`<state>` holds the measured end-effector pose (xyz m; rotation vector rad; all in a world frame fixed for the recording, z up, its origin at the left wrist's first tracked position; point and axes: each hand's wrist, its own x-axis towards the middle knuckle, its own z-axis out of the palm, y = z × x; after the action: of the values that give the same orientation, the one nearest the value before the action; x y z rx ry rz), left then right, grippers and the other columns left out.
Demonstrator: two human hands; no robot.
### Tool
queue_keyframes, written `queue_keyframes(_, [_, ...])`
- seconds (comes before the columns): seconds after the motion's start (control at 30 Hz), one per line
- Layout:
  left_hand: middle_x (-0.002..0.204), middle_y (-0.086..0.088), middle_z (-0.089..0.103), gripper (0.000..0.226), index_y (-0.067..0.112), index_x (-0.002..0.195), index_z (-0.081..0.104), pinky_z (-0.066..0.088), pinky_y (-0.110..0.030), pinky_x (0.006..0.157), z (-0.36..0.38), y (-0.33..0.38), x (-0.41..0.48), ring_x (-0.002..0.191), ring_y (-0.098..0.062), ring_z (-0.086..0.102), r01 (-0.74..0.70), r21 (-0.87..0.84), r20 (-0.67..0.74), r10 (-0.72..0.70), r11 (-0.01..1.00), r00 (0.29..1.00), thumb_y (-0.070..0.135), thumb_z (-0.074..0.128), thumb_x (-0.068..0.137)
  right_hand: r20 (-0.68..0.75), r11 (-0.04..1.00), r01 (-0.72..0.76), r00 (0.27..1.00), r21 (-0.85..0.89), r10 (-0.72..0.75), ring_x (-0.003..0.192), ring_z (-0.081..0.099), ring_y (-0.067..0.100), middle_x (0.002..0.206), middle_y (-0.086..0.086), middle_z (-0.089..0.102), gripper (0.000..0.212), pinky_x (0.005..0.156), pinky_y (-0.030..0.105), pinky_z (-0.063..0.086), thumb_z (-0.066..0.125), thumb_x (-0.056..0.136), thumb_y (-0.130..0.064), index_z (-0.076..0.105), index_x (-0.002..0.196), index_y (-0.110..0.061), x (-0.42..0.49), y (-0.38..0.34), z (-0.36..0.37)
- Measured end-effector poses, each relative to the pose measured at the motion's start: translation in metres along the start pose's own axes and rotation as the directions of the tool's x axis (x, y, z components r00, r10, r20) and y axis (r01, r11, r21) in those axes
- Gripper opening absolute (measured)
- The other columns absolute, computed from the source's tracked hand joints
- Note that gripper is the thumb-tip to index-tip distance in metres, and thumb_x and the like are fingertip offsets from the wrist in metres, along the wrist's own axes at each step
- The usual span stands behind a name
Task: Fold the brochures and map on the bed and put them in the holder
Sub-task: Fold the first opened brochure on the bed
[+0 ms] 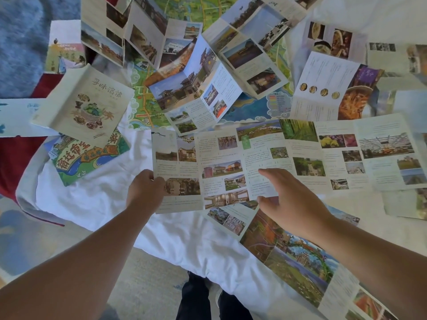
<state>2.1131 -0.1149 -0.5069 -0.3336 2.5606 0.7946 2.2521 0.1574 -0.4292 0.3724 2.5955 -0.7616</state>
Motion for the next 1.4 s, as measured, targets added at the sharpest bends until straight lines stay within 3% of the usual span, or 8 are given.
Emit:
queue_keyframes(0.27, [0.075,-0.015,0.060,0.014,0.004,0.078,0.053,0.035,-0.030,0.052,-0.029,0.008,-0.018,0.060,-0.018,0.048,-0.150,-0.206,-0.037,0.146,0.967,0.989,0.015,0.051,0.086,-0.029,0.994,0.030,0.999,-0.101,-0.033,0.139,0.035,0.018,0.154,-0.002,0.034,0.069,0.111,0.035,0.036,0.060,0.092,-0.038,0.029,0.151,-0.020,-0.003,0.011,0.010])
queue_keyframes(0.43, [0.075,-0.002,0.068,0.015,0.015,0.080,0.062,0.046,-0.032,0.059,-0.049,0.013,-0.022,0.070,-0.022,0.061,-0.136,-0.326,-0.044,0.129,0.935,0.991,0.025,0.050,0.077,-0.034,0.995,0.018,0.999,-0.098,-0.022,0.136,0.038,0.020,0.151,-0.002,0.036,0.070,0.110,0.038,0.040,0.062,0.090,-0.038,0.030,0.150,-0.020,-0.002,0.014,0.015])
queue_keyframes(0.57, [0.068,0.016,0.068,0.016,0.030,0.073,0.065,0.044,-0.027,0.056,-0.058,0.018,-0.027,0.057,0.001,0.059,-0.153,-0.392,-0.043,0.148,0.907,0.988,0.027,0.049,0.072,-0.040,0.996,0.010,0.999,-0.094,-0.014,0.134,0.040,0.020,0.150,-0.002,0.037,0.070,0.109,0.037,0.041,0.063,0.090,-0.036,0.031,0.150,-0.021,-0.004,0.017,0.016])
queue_keyframes(0.83, [0.067,0.010,0.067,0.016,0.022,0.074,0.065,0.044,-0.027,0.055,-0.069,0.034,-0.026,0.056,-0.002,0.058,-0.183,-0.459,-0.081,0.164,0.870,0.983,0.024,0.050,0.071,-0.085,0.991,-0.063,0.995,-0.116,0.053,0.121,0.047,0.018,0.136,-0.003,0.046,0.061,0.100,0.031,0.044,0.063,0.089,-0.033,0.037,0.144,-0.021,-0.007,0.022,0.017])
queue_keyframes(0.97, [0.065,0.009,0.066,0.015,0.018,0.074,0.063,0.043,-0.027,0.054,-0.076,0.041,-0.024,0.056,-0.008,0.057,-0.185,-0.487,-0.090,0.162,0.853,0.983,0.024,0.050,0.069,-0.094,0.988,-0.118,0.990,-0.102,0.108,0.105,0.050,0.016,0.122,-0.003,0.046,0.045,0.085,0.025,0.043,0.062,0.090,-0.030,0.045,0.130,-0.020,-0.006,0.027,0.015])
queue_keyframes(1.1, [0.061,0.012,0.066,0.015,0.024,0.065,0.064,0.043,-0.026,0.054,-0.084,0.049,-0.022,0.049,-0.001,0.056,-0.179,-0.517,-0.106,0.145,0.837,0.984,0.020,0.051,0.073,-0.028,0.983,-0.119,0.993,-0.143,0.116,0.115,0.051,0.020,0.118,-0.005,0.042,0.020,0.080,0.024,0.037,0.061,0.091,-0.032,0.047,0.101,-0.023,-0.010,0.029,0.017])
queue_keyframes(1.27, [0.061,0.014,0.067,0.024,0.026,0.065,0.065,0.044,-0.021,0.046,-0.088,0.054,-0.020,0.047,0.002,0.057,-0.192,-0.509,-0.140,0.140,0.839,0.980,0.014,0.052,0.082,0.061,0.973,-0.157,0.984,-0.170,0.169,0.135,0.036,0.022,0.150,0.001,0.031,0.035,0.101,0.031,0.039,0.057,0.094,-0.037,0.051,0.123,-0.019,-0.013,0.033,0.022])
queue_keyframes(1.4, [0.056,0.015,0.064,0.034,0.028,0.059,0.064,0.038,-0.012,0.036,-0.090,0.056,-0.021,0.044,0.002,0.054,-0.205,-0.505,-0.153,0.147,0.839,0.977,0.009,0.050,0.083,0.029,0.964,-0.265,0.964,0.002,0.265,0.107,0.055,0.019,0.138,0.006,0.044,0.050,0.089,0.032,0.047,0.055,0.096,-0.037,0.044,0.139,-0.016,-0.008,0.033,0.020])
